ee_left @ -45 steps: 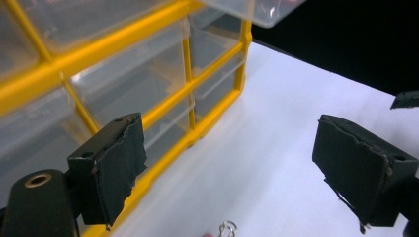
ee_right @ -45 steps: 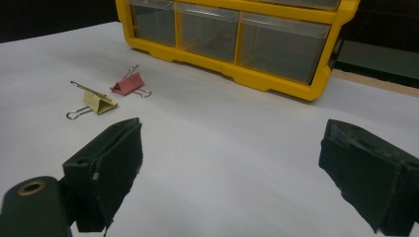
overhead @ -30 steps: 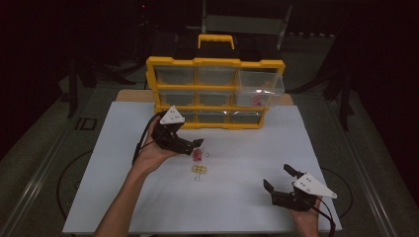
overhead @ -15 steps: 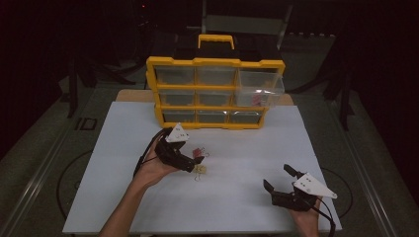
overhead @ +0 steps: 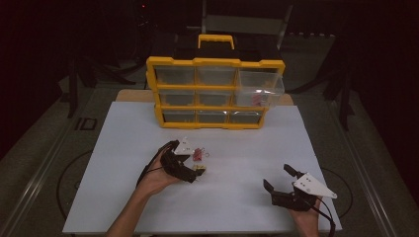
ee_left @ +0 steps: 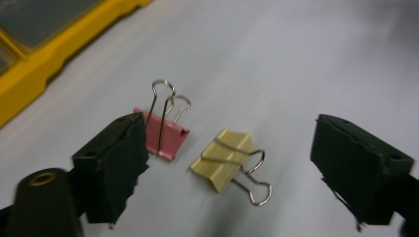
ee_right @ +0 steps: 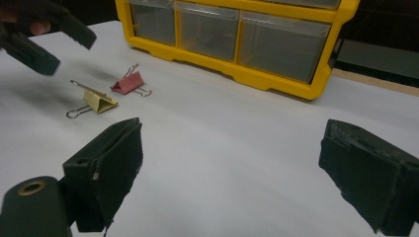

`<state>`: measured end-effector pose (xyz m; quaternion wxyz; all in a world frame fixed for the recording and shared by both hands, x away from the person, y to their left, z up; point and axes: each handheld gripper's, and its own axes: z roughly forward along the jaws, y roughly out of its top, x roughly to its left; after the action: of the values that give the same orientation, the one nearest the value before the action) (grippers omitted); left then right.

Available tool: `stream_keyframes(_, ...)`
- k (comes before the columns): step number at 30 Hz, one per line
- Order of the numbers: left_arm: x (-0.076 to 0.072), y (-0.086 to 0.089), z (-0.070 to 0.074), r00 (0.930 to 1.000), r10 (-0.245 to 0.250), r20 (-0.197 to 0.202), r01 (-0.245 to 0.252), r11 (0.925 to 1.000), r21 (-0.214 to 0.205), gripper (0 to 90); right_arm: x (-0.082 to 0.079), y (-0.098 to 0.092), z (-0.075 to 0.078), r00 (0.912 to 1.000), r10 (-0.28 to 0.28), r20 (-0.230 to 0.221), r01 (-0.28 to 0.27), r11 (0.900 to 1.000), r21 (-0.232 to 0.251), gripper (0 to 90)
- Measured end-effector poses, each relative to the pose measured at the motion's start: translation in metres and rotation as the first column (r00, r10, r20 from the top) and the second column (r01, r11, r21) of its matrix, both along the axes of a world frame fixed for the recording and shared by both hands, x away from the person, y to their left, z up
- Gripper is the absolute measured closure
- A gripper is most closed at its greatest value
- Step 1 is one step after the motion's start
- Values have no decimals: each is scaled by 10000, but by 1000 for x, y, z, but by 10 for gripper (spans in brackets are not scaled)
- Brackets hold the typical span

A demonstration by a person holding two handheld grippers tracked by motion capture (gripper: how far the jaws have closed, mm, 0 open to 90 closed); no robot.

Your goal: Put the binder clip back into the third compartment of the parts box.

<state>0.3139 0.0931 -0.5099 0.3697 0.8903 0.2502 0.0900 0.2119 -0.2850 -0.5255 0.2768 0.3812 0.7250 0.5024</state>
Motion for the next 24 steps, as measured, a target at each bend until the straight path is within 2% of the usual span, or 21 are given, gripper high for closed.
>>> stream_keyframes(1, 0, 0, -2, 10000, 39, -26, -39, 9999, 123, 161, 0, 0, 0, 10000, 0, 0, 0, 10000, 0, 92)
stream_keyframes(2, 0, 0, -4, 10000, 26, -66, -25, 9998, 221, 269, 0, 0, 0, 10000, -7, 2, 7, 10000, -7, 91)
stream_keyframes(3, 0, 0, -6, 9998, -107, -172, 110, 9999, 130, 337, 0, 0, 0, 10000, -13, 9, 13, 10000, -10, 91)
stream_keyframes(4, 1, 0, -7, 9996, -179, -224, 181, 9998, 104, 337, 0, 0, 0, 10000, -13, 9, 13, 10000, -10, 91)
stream_keyframes(6, 1, -1, -9, 9993, -304, -233, 310, 9992, 241, 449, 0, 0, 0, 10000, -28, -2, 28, 10000, 4, 91)
stream_keyframes(9, 0, -4, -11, 9969, -687, -370, 701, 9968, 378, 503, 0, -1, 0, 10000, -50, 4, 50, 10000, 21, 91)
stream_keyframes(10, -1, -8, -13, 9957, -858, -353, 880, 9941, 637, 558, 0, -1, 0, 10000, -47, 2, 47, 10000, 15, 91)
stream_keyframes(11, -1, -8, -13, 9957, -858, -353, 880, 9941, 637, 586, 0, 0, 0, 10000, -55, -5, 55, 10000, 22, 91)
stream_keyframes(12, 0, -11, -16, 9944, -975, -403, 1008, 9908, 900, 620, 0, -1, 0, 10000, -50, 6, 50, 10000, 13, 91)
stream_keyframes(14, 2, -13, -19, 9947, -919, -461, 966, 9891, 1110, 677, 0, 0, 0, 10000, -45, 19, 45, 10000, 21, 91)
stream_keyframes(16, 2, -13, -19, 9947, -906, -486, 954, 9896, 1075, 698, 0, -1, 0, 10000, -51, 42, 51, 10000, 23, 91)
stream_keyframes(19, 5, -10, -14, 9983, -503, -284, 525, 9950, 853, 744, 0, -2, 0, 10000, -70, 41, 70, 10000, 15, 92)
stream_keyframes(20, 8, -7, -10, 9998, -124, -146, 135, 9967, 798, 792, 0, -2, 0, 10000, -91, 28, 90, 10000, 38, 92)
stream_keyframes(21, 8, -7, -10, 9998, -124, -146, 135, 9967, 798, 820, 0, -2, 0, 10000, -91, 28, 90, 10000, 38, 92)
stream_keyframes(22, 11, -4, -7, 9998, 200, -45, -195, 9957, 908, 844, 0, -1, 0, 10000, -64, 47, 64, 10000, 18, 91)
stream_keyframes(24, 13, -2, -7, 9995, 301, -45, -296, 9953, 927, 882, 0, 0, 0, 10000, -52, 30, 52, 10000, 15, 92)
